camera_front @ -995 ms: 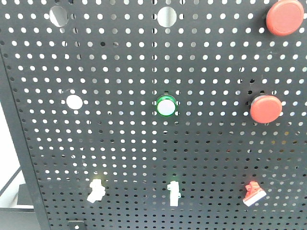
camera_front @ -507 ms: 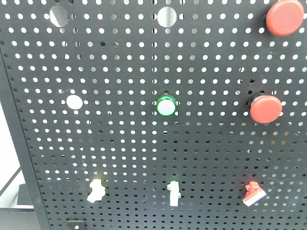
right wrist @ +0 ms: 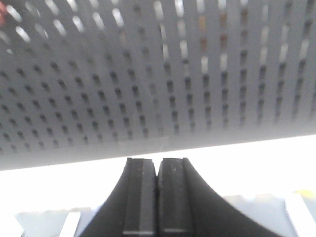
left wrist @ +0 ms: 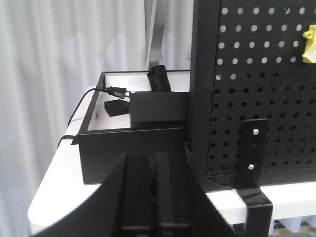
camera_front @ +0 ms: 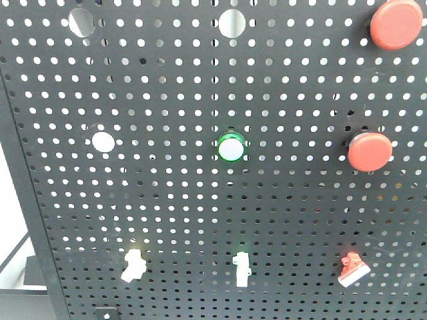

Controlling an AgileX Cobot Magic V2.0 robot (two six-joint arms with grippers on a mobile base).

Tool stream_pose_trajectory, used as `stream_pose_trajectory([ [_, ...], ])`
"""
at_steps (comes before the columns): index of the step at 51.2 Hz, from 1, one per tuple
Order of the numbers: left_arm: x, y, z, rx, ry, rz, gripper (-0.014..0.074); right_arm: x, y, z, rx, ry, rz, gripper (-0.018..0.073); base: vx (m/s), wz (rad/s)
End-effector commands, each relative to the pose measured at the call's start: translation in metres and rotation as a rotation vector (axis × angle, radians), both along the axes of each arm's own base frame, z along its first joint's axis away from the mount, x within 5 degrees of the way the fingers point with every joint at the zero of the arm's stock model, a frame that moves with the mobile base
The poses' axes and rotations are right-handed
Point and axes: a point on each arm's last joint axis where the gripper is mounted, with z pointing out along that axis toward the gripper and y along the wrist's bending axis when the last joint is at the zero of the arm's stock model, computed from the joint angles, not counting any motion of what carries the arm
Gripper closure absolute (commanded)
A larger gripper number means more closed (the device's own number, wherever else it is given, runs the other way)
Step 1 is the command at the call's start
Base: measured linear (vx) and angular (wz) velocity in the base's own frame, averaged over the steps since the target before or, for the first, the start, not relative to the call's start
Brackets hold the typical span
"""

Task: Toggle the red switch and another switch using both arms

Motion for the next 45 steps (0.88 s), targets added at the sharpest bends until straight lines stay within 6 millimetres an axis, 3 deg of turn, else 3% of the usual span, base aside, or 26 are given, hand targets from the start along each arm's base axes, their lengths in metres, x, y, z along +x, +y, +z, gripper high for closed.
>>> stream_pose_trajectory([
  [1,-0.0008,0.0010,0.0015,-0.019,-0.078,0.009,0.0596,-0.0036,-0.0006,0.0090,-0.033,-0.137,-0.006,0.0566,0.00,0.00],
  [45,-0.0008,0.0010,0.0015,-0.018,-0.078,0.009,0.0596,-0.0030,-0.0005,0.0093,-0.034,-0.137,-0.004,0.0566,0.00,0.00],
])
